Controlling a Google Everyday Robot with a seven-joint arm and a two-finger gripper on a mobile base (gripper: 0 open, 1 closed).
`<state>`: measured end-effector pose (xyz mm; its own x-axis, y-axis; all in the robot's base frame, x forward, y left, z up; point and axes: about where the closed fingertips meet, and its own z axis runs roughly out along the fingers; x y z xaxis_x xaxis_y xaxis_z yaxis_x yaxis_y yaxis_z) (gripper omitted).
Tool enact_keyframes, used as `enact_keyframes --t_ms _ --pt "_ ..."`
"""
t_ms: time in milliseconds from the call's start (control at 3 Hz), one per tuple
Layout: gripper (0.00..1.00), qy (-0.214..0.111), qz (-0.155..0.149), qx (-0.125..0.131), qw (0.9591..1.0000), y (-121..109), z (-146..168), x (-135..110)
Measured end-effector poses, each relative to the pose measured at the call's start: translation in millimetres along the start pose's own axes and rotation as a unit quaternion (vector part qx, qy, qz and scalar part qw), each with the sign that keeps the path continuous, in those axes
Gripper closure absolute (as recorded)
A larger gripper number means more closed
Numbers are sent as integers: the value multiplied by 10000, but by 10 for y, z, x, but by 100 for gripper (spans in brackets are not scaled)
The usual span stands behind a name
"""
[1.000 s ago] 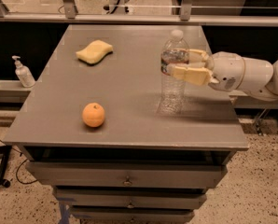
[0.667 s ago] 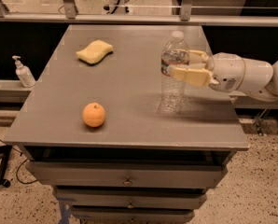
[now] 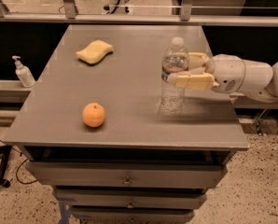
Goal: Place water bottle upright
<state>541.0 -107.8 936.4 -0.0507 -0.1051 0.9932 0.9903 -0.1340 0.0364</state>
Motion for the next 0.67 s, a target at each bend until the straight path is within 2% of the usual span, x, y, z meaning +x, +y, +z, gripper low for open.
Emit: enact_keyframes --t_ms 333,667 --pt "0 4 -14 16 10000 -15 -9 -3" --pt "0 -1 -19 16 10000 -29 -25 -7"
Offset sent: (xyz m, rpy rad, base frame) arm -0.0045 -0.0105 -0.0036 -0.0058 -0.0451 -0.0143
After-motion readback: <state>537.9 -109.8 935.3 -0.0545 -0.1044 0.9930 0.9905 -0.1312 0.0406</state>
